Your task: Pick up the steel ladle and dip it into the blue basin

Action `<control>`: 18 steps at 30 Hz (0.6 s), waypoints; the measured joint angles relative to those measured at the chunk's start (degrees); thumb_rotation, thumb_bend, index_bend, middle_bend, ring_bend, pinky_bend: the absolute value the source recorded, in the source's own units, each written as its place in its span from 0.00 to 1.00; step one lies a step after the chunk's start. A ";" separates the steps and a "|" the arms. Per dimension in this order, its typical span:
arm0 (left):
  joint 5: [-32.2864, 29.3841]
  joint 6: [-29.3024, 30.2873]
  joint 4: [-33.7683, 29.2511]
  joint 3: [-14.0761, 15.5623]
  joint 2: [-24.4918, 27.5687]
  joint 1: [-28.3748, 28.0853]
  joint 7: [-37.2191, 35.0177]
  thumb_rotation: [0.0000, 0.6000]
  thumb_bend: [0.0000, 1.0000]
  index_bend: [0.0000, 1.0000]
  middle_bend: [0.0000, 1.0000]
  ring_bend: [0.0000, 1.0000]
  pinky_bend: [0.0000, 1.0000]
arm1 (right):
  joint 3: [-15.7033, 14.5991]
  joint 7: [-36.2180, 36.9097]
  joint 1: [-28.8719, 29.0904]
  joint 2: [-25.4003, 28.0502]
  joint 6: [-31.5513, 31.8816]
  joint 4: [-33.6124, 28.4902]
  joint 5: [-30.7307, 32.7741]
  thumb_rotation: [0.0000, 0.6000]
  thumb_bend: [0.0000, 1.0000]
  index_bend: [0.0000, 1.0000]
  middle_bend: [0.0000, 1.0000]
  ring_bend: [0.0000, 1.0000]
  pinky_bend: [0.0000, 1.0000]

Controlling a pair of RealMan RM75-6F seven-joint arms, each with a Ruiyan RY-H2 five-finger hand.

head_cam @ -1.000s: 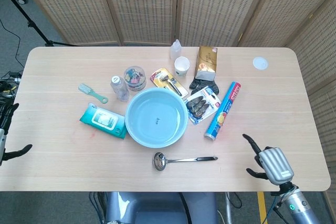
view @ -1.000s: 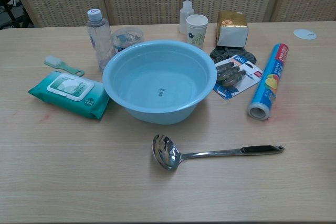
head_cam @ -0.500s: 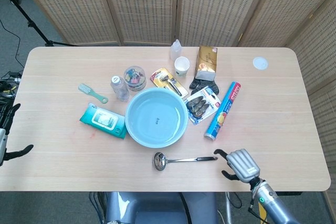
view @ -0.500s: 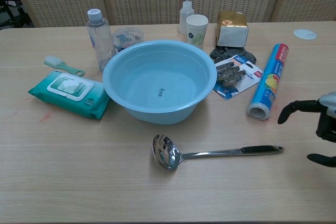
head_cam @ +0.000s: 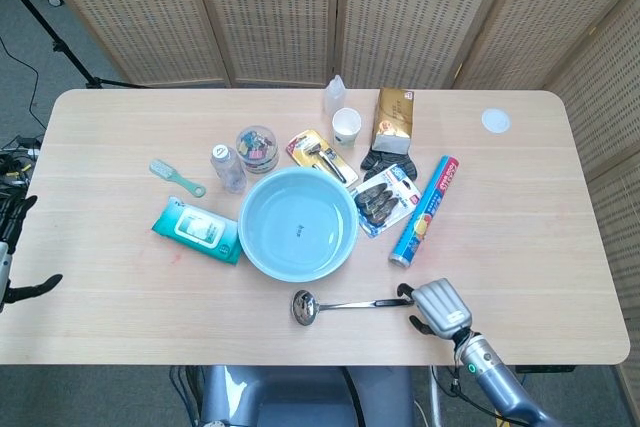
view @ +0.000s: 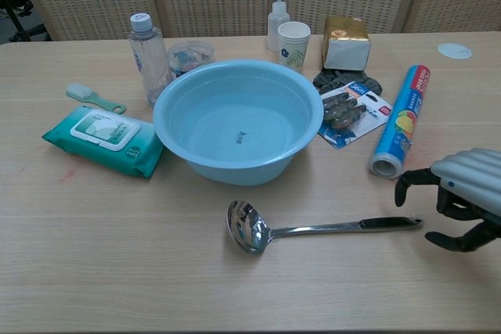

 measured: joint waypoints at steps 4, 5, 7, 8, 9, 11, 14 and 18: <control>0.40 0.35 -0.01 0.10 -0.04 0.11 -0.08 1.00 0.00 0.00 0.00 0.00 0.00 | -0.05 -0.47 0.22 -1.77 0.11 1.65 0.58 1.00 0.39 0.36 1.00 0.99 1.00; 0.53 0.45 0.02 0.13 -0.09 0.13 -0.14 1.00 0.00 0.00 0.00 0.00 0.00 | 0.04 -0.49 0.28 -2.18 0.11 2.01 0.84 1.00 0.39 0.37 1.00 0.99 1.00; 0.79 0.61 0.15 0.20 -0.20 0.18 -0.33 1.00 0.00 0.00 0.00 0.00 0.00 | 0.24 -0.48 0.39 -3.14 0.20 2.66 1.30 1.00 0.39 0.37 1.00 0.99 1.00; 0.84 0.66 0.23 0.21 -0.25 0.19 -0.39 1.00 0.00 0.00 0.00 0.00 0.00 | 0.32 -0.48 0.43 -3.50 0.28 2.93 1.43 1.00 0.39 0.37 1.00 0.99 1.00; 0.84 0.69 0.29 0.20 -0.29 0.19 -0.42 1.00 0.00 0.00 0.00 0.00 0.00 | 0.39 -0.49 0.49 -3.80 0.38 3.18 1.51 1.00 0.39 0.37 1.00 0.99 1.00; 0.76 0.73 0.41 0.16 -0.39 0.18 -0.40 1.00 0.00 0.00 0.00 0.00 0.00 | 0.47 -0.55 0.59 -4.37 0.57 3.59 1.63 1.00 0.39 0.37 1.00 0.99 1.00; 0.59 0.66 0.52 0.09 -0.52 0.10 -0.27 1.00 0.00 0.00 0.00 0.00 0.00 | 0.47 -0.66 0.77 -4.95 0.69 3.81 1.70 1.00 0.39 0.37 1.00 0.99 1.00; 0.45 0.59 0.61 0.06 -0.67 0.02 0.10 1.00 0.00 0.00 0.00 0.00 0.00 | 0.17 -1.50 1.03 -5.54 0.68 4.21 1.49 1.00 0.41 0.38 1.00 0.99 1.00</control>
